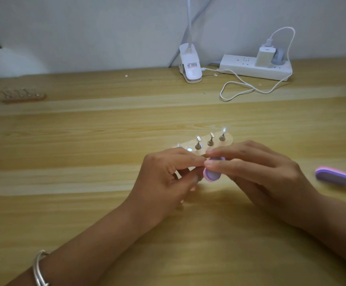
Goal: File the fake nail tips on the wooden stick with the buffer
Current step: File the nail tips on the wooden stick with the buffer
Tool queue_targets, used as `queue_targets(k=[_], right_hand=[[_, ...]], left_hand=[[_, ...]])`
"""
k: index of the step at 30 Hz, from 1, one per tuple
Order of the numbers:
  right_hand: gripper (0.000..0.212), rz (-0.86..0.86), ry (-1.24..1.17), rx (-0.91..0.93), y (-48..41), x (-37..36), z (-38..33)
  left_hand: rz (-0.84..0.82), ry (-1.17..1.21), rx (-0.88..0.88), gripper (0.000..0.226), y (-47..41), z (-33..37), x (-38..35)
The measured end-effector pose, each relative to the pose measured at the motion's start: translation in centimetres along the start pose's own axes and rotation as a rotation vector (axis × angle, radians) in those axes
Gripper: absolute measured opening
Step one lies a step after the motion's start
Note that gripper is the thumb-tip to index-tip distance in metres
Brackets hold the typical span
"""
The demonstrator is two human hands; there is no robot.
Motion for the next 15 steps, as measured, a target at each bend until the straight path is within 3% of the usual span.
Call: queue_targets(k=[4,8,15], right_hand=[[0.03,0.04,0.012,-0.039,-0.2,0.7,0.8],[0.032,0.015,0.015,0.014,-0.2,0.0,0.1],[0.03,0.027,0.02,-0.001,-0.1,0.1,0.7]], left_hand=[[0.014,-0.044,0.002,0.019,-0.2,-0.1,0.1],[0.011,-0.031,-0.031,0.027,-0.2,0.2,0.1],[0.027,-0.133,-0.063,0.021,-0.4,0.6,0.1]])
Point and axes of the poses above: each hand's wrist, its own y-axis away from the middle knuckle, its own x-axis out of the back of the hand, z = x × y, the point moved 8 cm from there along -y, towards the middle knuckle, and after that the axes turned 10 degrees about -y, right-handed, at the moved point
